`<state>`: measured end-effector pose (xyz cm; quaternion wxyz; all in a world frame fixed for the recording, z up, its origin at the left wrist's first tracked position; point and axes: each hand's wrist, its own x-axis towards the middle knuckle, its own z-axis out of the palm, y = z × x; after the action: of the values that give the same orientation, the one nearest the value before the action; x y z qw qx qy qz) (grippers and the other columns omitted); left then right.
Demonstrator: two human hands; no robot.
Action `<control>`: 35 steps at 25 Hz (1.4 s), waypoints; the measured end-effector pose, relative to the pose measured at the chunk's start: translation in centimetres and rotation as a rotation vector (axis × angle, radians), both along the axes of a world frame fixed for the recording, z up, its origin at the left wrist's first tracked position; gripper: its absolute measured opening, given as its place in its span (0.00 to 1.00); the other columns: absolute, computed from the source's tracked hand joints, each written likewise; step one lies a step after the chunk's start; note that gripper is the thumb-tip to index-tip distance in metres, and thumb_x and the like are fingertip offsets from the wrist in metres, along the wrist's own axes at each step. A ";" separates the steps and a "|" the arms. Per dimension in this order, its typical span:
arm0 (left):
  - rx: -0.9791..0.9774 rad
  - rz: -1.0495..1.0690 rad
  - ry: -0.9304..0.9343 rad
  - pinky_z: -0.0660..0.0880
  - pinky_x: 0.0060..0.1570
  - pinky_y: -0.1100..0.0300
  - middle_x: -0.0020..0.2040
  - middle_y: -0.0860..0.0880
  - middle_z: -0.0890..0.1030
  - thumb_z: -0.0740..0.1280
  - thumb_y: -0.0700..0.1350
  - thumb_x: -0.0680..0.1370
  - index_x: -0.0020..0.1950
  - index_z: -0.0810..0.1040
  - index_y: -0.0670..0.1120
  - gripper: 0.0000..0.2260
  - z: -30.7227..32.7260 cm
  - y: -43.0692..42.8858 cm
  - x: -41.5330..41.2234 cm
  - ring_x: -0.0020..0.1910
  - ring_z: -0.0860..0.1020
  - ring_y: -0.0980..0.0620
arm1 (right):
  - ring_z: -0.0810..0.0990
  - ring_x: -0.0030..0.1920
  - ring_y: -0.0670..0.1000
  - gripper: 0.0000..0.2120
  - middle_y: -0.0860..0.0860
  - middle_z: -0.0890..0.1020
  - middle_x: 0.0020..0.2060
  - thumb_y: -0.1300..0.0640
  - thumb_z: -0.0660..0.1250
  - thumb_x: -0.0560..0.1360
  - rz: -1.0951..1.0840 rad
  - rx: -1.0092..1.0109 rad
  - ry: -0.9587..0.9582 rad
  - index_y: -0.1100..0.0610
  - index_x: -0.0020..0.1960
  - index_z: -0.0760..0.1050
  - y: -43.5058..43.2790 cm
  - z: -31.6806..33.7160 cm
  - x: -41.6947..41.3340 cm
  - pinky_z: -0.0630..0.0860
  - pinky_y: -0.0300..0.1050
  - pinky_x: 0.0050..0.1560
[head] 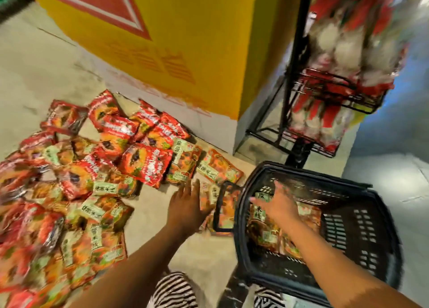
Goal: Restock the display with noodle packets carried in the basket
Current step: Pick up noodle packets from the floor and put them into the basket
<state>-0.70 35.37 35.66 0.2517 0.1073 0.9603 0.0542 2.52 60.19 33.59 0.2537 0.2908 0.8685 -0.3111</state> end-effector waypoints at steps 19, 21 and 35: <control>-0.044 0.203 -0.168 0.58 0.74 0.47 0.81 0.43 0.54 0.55 0.72 0.75 0.81 0.45 0.45 0.45 -15.7 -22.7 1.0 0.79 0.55 0.41 | 0.59 0.75 0.59 0.46 0.59 0.64 0.74 0.37 0.72 0.70 0.086 0.011 -0.029 0.59 0.77 0.57 -23.9 -16.0 2.9 0.60 0.52 0.73; -0.024 0.215 -0.156 0.61 0.74 0.47 0.80 0.43 0.56 0.56 0.73 0.74 0.81 0.47 0.45 0.46 -21.9 -21.5 1.2 0.78 0.57 0.41 | 0.59 0.75 0.59 0.46 0.58 0.64 0.75 0.36 0.72 0.70 0.053 0.038 -0.036 0.58 0.77 0.57 -23.1 -22.1 3.2 0.61 0.52 0.72; 0.350 0.235 0.064 0.75 0.58 0.48 0.60 0.46 0.72 0.69 0.75 0.63 0.73 0.62 0.49 0.47 -52.9 -13.5 -2.3 0.61 0.72 0.44 | 0.60 0.73 0.63 0.55 0.60 0.63 0.73 0.26 0.68 0.62 -0.128 0.307 0.096 0.56 0.77 0.54 -13.5 -51.1 1.8 0.62 0.58 0.71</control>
<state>-3.01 21.88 -17.23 0.1904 0.0384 0.9497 0.2457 4.30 46.64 -17.49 0.1442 0.3659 0.8966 -0.2037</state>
